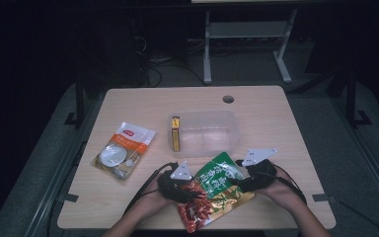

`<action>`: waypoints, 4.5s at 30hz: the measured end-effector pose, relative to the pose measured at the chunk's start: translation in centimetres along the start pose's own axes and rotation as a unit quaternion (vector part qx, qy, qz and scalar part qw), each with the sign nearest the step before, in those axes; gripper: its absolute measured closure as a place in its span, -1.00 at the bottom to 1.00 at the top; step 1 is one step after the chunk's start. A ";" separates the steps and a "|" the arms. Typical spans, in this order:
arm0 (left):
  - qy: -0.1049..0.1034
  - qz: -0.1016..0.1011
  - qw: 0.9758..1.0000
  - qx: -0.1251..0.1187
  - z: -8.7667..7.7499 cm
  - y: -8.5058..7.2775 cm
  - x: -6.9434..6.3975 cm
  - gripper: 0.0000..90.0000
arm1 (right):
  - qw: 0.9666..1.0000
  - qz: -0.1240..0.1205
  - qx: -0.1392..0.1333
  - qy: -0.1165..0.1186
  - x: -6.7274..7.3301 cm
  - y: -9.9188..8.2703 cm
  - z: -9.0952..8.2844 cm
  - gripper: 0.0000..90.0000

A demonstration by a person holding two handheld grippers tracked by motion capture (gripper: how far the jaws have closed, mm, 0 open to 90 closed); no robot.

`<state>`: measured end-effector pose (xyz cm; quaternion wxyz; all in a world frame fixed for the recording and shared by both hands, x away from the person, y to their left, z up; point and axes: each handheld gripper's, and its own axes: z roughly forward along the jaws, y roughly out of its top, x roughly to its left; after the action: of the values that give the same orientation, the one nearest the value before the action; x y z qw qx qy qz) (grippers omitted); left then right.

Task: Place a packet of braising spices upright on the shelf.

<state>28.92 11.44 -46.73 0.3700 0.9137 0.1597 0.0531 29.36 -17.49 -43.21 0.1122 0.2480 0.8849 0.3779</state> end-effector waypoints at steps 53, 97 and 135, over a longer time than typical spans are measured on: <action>0.023 -0.017 0.992 -0.121 -11.3 -1.6 3.1 0.99 | 0.990 0.017 -0.065 0.123 -0.1 5.1 1.5 -0.52; 0.031 -0.023 0.988 -0.148 -11.0 -1.9 3.1 0.72 | 0.967 0.007 -0.097 0.233 -1.5 6.6 1.5 1.00; 0.063 -0.058 0.990 -0.113 -11.2 -5.2 3.8 -0.44 | 0.973 0.019 -0.183 0.140 -4.2 7.7 -8.4 1.00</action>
<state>28.80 23.64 -42.36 0.4626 0.8500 0.2282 0.1068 32.45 -20.26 -31.80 0.0235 0.1850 0.8028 0.5663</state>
